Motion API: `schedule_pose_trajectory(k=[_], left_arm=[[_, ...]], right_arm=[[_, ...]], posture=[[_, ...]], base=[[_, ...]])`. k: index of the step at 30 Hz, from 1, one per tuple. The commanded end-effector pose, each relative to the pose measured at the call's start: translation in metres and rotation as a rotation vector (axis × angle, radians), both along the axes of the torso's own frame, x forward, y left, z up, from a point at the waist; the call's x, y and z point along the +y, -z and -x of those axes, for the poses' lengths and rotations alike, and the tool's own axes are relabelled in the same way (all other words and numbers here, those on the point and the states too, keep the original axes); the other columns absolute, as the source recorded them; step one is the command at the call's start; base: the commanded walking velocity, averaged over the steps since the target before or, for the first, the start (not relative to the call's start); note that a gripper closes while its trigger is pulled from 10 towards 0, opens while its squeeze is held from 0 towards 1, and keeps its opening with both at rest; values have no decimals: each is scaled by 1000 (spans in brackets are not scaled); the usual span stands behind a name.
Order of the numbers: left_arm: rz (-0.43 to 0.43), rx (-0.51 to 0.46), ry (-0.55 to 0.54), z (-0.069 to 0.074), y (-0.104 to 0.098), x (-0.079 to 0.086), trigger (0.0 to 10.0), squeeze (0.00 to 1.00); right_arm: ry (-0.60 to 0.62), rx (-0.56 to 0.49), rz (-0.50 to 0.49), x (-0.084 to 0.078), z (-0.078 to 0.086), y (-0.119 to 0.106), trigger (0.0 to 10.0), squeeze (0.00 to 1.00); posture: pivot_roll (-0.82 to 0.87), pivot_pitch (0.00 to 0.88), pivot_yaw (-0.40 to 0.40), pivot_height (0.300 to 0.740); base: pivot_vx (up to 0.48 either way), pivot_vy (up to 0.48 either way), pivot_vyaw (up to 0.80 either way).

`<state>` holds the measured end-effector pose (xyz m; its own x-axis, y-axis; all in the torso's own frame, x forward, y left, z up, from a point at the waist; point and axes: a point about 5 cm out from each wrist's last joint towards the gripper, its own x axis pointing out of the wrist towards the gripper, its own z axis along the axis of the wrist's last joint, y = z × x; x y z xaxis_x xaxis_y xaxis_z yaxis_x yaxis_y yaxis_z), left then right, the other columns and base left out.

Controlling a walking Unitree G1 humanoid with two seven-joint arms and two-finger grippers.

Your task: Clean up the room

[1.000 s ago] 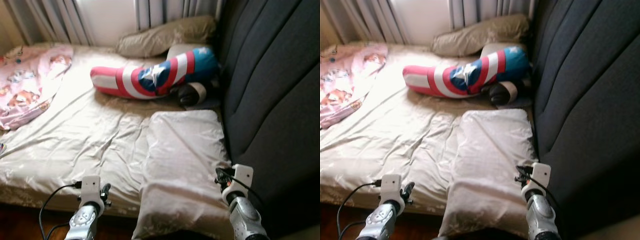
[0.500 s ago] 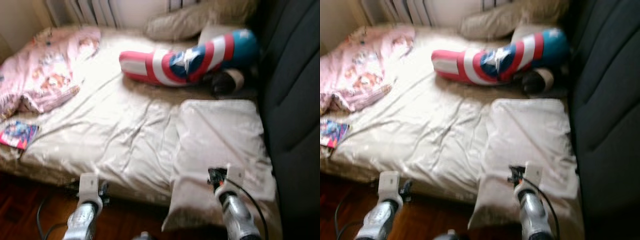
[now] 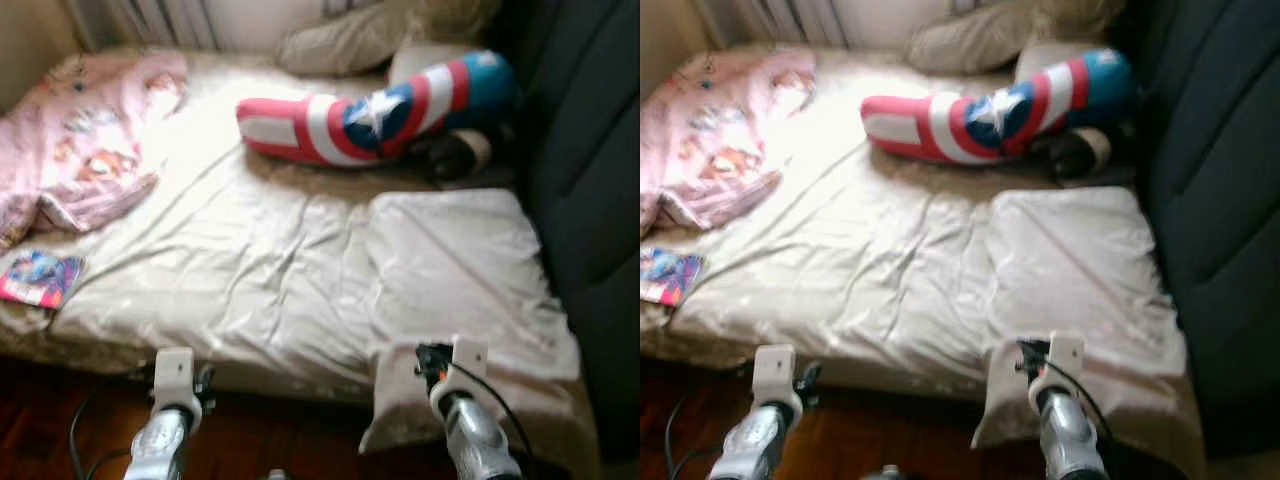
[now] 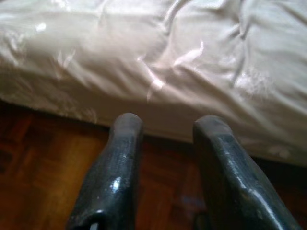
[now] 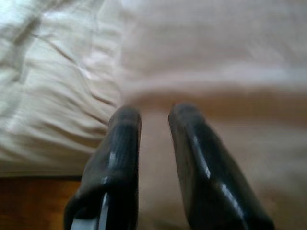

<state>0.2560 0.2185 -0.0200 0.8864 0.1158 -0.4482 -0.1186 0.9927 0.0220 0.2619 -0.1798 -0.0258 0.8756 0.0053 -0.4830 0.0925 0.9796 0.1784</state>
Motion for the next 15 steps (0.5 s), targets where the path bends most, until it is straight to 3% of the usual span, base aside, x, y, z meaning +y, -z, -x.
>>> schedule_pose_trajectory(k=[1, 5, 7, 8, 11, 15], left_arm=[[28, 69, -20, 11, 11, 0, 10000, 0], [31, 110, -21, 16, 17, 1, 10000, 0], [32, 155, -22, 22, 22, 2, 10000, 0], [32, 155, -22, 22, 22, 2, 10000, 0], [34, 250, -4, 34, 34, -3, 10000, 0], [32, 306, 0, 43, 41, -5, 10000, 0]], right_arm=[[4, 111, 25, -9, 21, 18, 10000, 0], [21, 179, 56, -21, 34, 26, 10000, 0], [40, 255, 93, -32, 49, 35, 10000, 0], [40, 255, 93, -32, 49, 35, 10000, 0], [42, 377, 94, -35, 75, 51, 10000, 0], [26, 417, 97, -30, 85, 56, 10000, 0]], posture=[[57, 164, -2, 740], [56, 150, -7, 740], [51, 150, -4, 740], [51, 150, -4, 740], [51, 135, 0, 740], [59, 127, 2, 740]], base=[[0, 368, 0], [0, 368, 0], [0, 368, 0], [0, 368, 0], [0, 370, 0], [0, 368, 0]])
